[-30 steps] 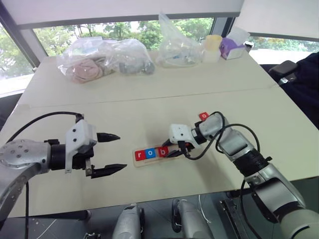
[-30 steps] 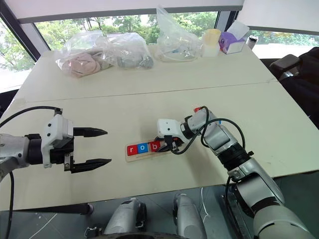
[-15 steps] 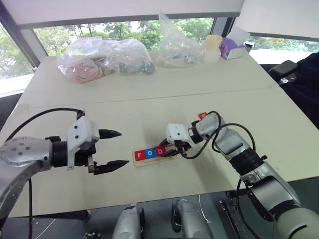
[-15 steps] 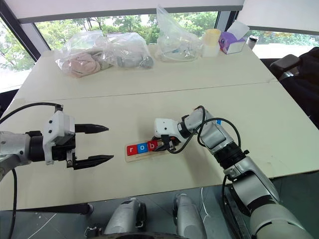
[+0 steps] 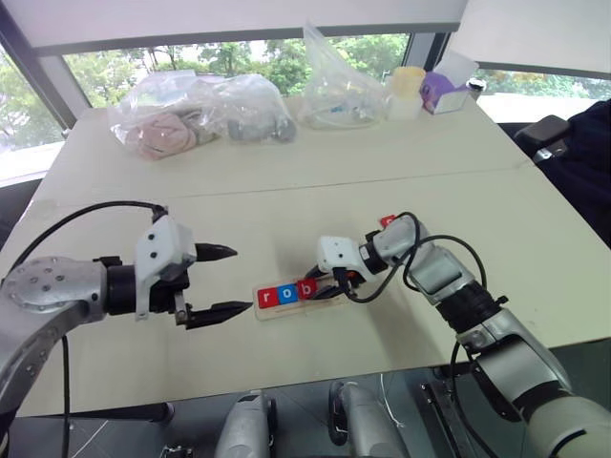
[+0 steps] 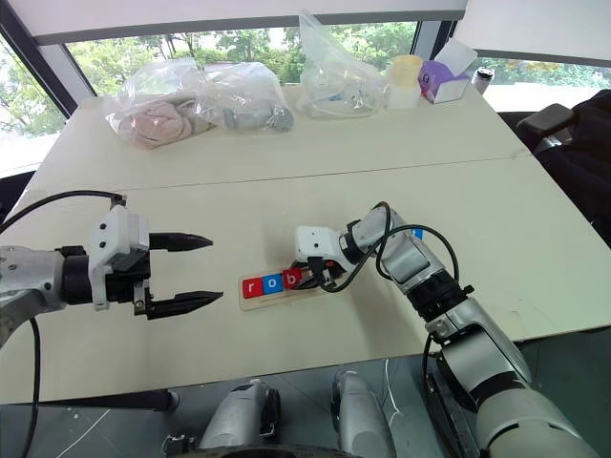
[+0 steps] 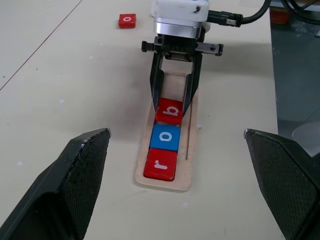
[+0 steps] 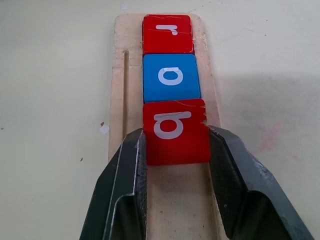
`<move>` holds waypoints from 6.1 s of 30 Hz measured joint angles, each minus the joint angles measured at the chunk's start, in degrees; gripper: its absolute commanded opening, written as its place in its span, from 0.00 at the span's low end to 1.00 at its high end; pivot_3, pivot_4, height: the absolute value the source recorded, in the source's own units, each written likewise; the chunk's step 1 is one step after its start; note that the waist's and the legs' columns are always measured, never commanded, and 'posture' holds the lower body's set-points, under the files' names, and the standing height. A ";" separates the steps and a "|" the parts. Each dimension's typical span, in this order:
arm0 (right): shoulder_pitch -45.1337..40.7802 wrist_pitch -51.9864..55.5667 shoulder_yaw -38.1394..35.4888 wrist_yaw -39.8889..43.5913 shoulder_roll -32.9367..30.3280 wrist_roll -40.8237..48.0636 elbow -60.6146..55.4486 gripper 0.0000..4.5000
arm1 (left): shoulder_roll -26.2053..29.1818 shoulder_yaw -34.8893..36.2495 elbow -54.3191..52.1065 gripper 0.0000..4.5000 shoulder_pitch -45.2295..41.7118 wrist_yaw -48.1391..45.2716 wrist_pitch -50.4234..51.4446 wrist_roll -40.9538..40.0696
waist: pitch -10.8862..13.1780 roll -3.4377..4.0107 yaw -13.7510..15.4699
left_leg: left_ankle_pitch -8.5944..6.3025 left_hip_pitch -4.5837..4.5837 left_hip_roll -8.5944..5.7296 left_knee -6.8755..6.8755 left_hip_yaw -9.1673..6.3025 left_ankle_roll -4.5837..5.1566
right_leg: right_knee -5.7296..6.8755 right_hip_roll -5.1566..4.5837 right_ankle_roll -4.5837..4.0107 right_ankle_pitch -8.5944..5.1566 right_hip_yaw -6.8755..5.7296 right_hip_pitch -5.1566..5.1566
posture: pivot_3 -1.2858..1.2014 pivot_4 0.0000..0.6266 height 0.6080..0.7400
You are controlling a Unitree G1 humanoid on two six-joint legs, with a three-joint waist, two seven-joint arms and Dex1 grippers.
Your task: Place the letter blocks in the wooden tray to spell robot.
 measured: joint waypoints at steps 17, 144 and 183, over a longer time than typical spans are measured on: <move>-3.36 3.62 -7.61 -7.66 2.98 3.36 0.22 0.99 | -0.37 0.12 -1.02 1.00 2.78 0.61 -0.45 0.09 | 0.02 0.03 -0.06 | 0.00 -0.01 0.01 -0.05 0.00 -0.01 | -0.01 0.00 -0.01 0.00 0.00 -0.03 | 0.52 0.24 1.00; 22.83 80.41 -37.56 -71.28 18.25 10.90 -51.00 0.60 | -6.33 -11.27 10.20 1.00 -5.83 -6.65 -9.68 8.87 | -0.11 -0.05 -0.04 | 0.03 -0.79 -0.01 0.06 -0.04 0.01 | 0.10 0.13 -0.02 0.04 0.18 -0.81 | 0.52 0.24 1.00; 13.83 -4.03 -14.93 -1.74 -19.77 9.85 2.05 0.99 | -6.60 -9.12 7.68 1.00 -3.86 -4.93 -8.83 8.41 | -0.02 -0.13 0.24 | 0.03 -0.78 -0.01 0.15 0.13 0.02 | 0.06 0.45 -0.03 0.06 0.51 -0.74 | 0.52 0.24 1.00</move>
